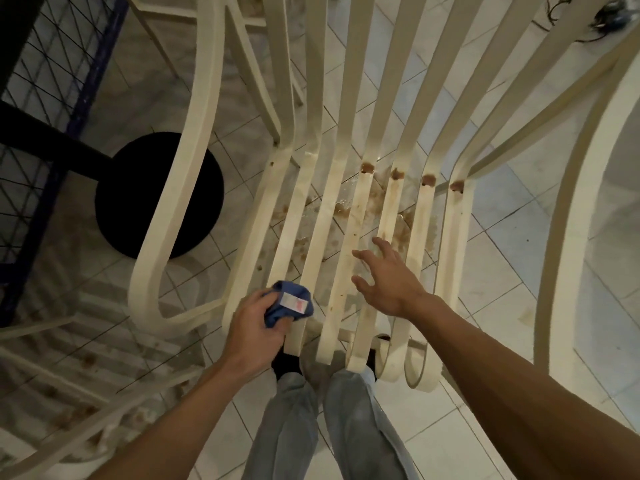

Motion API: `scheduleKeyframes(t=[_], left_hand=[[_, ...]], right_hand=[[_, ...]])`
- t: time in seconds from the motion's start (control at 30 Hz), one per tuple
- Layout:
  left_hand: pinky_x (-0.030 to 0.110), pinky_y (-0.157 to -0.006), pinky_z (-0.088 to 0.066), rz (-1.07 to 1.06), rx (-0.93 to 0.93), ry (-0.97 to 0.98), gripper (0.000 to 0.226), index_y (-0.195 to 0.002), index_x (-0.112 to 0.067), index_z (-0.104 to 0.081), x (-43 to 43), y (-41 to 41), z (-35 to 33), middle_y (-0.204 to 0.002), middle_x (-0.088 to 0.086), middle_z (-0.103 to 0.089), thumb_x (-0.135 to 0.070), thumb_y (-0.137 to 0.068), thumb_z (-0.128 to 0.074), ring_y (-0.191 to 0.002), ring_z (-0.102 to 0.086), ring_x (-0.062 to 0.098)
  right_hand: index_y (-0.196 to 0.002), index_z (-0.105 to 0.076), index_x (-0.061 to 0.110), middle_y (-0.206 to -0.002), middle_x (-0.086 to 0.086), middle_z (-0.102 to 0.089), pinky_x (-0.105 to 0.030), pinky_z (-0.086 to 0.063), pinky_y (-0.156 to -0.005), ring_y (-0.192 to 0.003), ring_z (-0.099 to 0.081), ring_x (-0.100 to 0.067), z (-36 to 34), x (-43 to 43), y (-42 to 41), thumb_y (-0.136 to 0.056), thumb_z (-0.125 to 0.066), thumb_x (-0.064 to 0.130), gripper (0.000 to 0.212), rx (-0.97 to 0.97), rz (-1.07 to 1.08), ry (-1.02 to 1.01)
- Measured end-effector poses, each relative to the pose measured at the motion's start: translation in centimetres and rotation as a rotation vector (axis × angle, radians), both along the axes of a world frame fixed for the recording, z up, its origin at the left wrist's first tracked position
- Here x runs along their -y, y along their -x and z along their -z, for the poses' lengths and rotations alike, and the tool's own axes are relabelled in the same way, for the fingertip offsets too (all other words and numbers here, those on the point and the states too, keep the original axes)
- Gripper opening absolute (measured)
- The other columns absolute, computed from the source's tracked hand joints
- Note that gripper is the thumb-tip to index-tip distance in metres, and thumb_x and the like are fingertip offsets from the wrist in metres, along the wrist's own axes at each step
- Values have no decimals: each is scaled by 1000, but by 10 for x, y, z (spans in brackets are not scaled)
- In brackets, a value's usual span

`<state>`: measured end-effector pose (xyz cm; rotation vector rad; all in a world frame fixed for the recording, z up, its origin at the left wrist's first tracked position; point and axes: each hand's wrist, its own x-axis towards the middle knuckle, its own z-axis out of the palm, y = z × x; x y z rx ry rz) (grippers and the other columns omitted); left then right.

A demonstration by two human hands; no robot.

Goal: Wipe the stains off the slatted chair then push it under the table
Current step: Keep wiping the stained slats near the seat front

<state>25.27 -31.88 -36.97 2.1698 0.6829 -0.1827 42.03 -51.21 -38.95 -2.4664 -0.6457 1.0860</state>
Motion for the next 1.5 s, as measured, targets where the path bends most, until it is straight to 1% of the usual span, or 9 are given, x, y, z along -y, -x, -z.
scheduleKeyframes(t=[0.2,0.27,0.4,0.57,0.7,0.97,1.23,1.4,1.5], left_hand=[[31,-82,-44,107,-206,-220,38,-111,-4,-67,-40,6,19,-109,9,-62,-2,-74,-78,-99,-59,28],[27,-81,-43,92,-184,-212,37,-110,-4,-66,-39,15,21,-107,8,-61,-1,-75,-78,-97,-59,26],[3,-69,-37,-42,-139,-145,31,-104,-5,-69,-23,25,16,-98,-1,-57,3,-75,-75,-86,-55,15],[16,-74,-40,-256,-168,-72,31,-101,-6,-68,-5,35,18,-95,0,-53,4,-73,-76,-85,-56,17],[14,-74,-38,-301,-183,-98,31,-99,-5,-68,1,42,19,-95,0,-51,4,-72,-77,-83,-52,14],[20,-71,-42,-5,-314,-45,27,-95,-11,-68,-9,90,22,-93,-3,-52,-2,-73,-79,-83,-58,15],[21,-86,-43,79,-72,-48,33,-108,-9,-68,-3,37,11,-112,-6,-53,-1,-77,-73,-101,-52,10],[34,-90,-46,217,-147,-62,35,-115,-13,-66,7,20,21,-117,1,-55,-3,-81,-68,-106,-49,22],[30,-90,-46,201,-157,-88,36,-115,-13,-67,11,34,23,-118,1,-55,-5,-80,-69,-107,-50,22]], right_hand=[[-147,-37,29,-161,-8,-14,-47,-26,-116,-146,-16,-34,-3,-13,3,-97,-54,41,55,10,-97,-7],[-148,-34,29,-161,-10,-10,-48,-20,-118,-148,-7,-35,2,-19,13,-96,-55,43,58,33,-116,25],[-152,-24,28,-163,-12,0,-49,-12,-121,-149,5,-36,13,-22,32,-94,-57,44,68,110,-133,110],[-154,-18,29,-163,-10,5,-48,-7,-120,-149,10,-35,16,-22,42,-93,-60,43,75,128,-115,129],[-154,-17,29,-163,-10,6,-46,-6,-120,-149,10,-34,17,-21,41,-94,-58,43,75,141,-131,149],[-153,-21,30,-163,-9,2,-47,-10,-120,-150,8,-33,17,-21,39,-93,-60,42,73,140,-119,140],[-152,-22,32,-164,-6,2,-45,-12,-120,-150,7,-31,20,-21,40,-92,-62,41,73,129,-95,136],[-153,-21,32,-164,-6,2,-45,-12,-120,-150,7,-31,15,-19,36,-93,-62,39,73,117,-117,138],[-153,-21,32,-164,-7,2,-46,-13,-120,-150,7,-30,15,-17,35,-93,-61,38,72,111,-128,122]])
